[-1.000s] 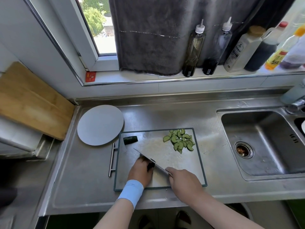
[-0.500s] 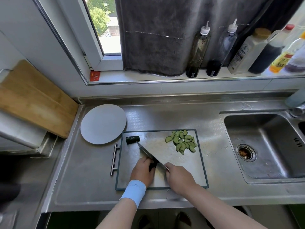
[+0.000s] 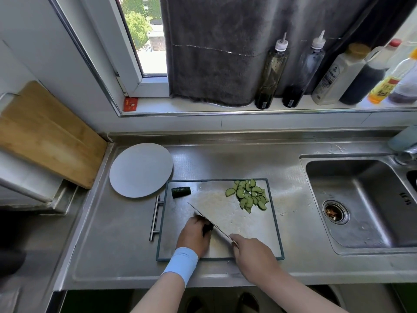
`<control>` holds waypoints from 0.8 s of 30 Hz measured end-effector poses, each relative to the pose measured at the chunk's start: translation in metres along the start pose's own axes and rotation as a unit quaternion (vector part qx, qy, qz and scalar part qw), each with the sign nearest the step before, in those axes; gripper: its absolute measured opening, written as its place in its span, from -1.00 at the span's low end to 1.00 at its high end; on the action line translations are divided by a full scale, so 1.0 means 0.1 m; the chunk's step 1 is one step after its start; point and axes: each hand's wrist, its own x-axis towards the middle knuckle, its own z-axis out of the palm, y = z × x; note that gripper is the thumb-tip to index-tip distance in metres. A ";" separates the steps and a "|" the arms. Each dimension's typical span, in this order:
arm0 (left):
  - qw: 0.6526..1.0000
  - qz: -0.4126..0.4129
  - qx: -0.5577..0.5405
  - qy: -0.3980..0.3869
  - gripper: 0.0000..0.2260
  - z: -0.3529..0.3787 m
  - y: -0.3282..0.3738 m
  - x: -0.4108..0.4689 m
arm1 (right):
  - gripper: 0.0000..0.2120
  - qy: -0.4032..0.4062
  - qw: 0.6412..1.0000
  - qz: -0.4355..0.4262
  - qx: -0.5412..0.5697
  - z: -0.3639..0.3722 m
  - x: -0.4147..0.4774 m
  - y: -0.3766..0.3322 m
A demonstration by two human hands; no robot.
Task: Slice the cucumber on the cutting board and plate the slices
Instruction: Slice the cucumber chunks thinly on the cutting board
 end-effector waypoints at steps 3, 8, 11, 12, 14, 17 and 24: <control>1.000 -0.001 -0.009 0.008 -0.82 0.00 0.00 0.00 | -0.73 -0.009 1.000 0.006 0.012 0.04 0.06 0.01; 0.999 0.006 -0.025 0.030 -0.83 0.01 0.01 -0.01 | -0.73 -0.025 0.999 0.028 0.034 0.09 0.21 -0.03; 0.999 0.009 -0.020 0.033 -0.84 0.01 0.02 -0.01 | -0.74 -0.036 0.997 0.039 0.049 0.11 0.30 -0.09; 0.999 0.009 -0.019 0.034 -0.84 0.01 0.02 -0.02 | -0.74 -0.037 0.997 0.040 0.050 0.11 0.32 -0.11; 0.999 0.009 -0.016 0.030 -0.83 0.01 0.01 -0.02 | -0.72 -0.038 0.997 0.040 0.052 0.11 0.35 -0.13; 0.999 0.011 -0.015 0.027 -0.82 0.01 0.01 -0.02 | -0.70 -0.037 0.998 0.035 0.048 0.08 0.36 -0.13; 0.999 0.007 -0.030 0.033 -0.82 0.02 0.00 -0.03 | -0.73 -0.009 0.999 0.017 0.029 0.07 0.13 -0.07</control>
